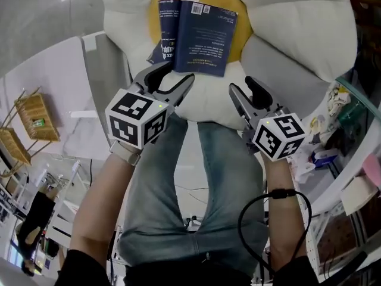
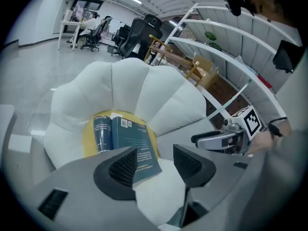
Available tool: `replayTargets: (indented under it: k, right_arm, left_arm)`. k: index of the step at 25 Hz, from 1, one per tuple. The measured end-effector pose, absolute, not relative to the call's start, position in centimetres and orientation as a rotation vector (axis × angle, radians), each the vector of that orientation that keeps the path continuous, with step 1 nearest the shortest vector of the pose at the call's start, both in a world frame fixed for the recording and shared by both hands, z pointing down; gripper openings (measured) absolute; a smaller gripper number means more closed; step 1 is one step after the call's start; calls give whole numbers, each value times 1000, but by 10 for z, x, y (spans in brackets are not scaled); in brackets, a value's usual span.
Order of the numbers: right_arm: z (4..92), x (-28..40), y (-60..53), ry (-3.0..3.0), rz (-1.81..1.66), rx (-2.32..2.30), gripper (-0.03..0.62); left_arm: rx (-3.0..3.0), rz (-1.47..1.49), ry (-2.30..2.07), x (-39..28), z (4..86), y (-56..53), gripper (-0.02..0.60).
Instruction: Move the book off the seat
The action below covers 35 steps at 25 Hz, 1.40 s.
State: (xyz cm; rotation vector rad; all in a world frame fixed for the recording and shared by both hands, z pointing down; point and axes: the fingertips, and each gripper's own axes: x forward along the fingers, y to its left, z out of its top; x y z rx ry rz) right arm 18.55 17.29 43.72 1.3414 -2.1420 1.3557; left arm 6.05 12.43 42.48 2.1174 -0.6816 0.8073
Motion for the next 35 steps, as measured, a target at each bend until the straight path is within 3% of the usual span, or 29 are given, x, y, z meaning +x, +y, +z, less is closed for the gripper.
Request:
replayTargets:
  k: [12,27,32,35]
  right_arm:
    - [551,185,138,-2019,1482,1450,253]
    - [606,173,119,-1968,1522,1370,262]
    - [613,180,120,-1981,1535,1346,270]
    - [618,189,125,-1977,1527,1324,270]
  left_arm:
    - [1982,940,-662,58,546,110,244]
    - [1933,1048,-908,44,596,97,245]
    - [1841,982,-908,45,628,88,268]
    - [1814,919,-844,56,642,87,330]
